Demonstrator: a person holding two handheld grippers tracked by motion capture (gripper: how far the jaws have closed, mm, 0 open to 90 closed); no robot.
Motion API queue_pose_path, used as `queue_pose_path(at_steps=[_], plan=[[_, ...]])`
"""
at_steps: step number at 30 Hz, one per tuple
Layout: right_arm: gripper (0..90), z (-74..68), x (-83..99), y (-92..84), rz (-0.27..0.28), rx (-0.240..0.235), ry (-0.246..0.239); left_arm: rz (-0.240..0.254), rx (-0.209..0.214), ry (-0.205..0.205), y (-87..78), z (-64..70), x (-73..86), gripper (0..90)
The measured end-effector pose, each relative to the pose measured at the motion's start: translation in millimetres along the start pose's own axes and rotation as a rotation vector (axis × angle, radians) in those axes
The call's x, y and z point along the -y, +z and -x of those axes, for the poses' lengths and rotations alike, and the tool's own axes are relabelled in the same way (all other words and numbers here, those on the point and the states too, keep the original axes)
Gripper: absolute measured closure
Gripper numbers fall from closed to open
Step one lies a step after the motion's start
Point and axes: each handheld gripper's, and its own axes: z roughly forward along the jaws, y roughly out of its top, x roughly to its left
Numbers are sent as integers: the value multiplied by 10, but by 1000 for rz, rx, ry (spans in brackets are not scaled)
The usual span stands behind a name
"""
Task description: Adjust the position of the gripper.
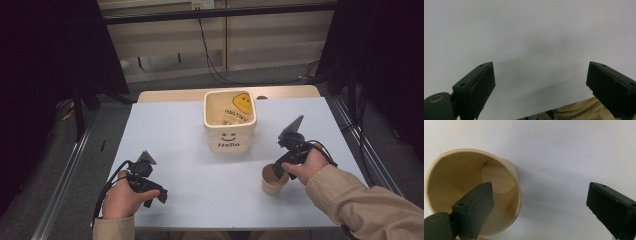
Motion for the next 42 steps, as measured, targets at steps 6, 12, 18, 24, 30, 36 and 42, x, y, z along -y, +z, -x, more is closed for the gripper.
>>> queue_pose_path(at_steps=[6,12,18,24,30,36,42], plan=[[73,-9,-7,-19,-2,7,-8,4,0,4,-6,-15,8,83],[72,-15,-11,-49,-1,3,-5,8,4,3,-13,-11,6,82],[69,-19,-23,-104,-3,-5,-6,9,1,12,-14,-15,2,83],[61,-43,-47,-234,-15,4,-22,4,15,8,-14,2,3,82],[63,-70,-70,-380,-26,-2,-24,0,8,15,-19,2,1,82],[62,-91,-90,-511,-31,-5,-34,4,6,13,-16,5,0,82],[62,-118,-119,-577,-28,0,-44,7,4,12,-20,5,0,82]])
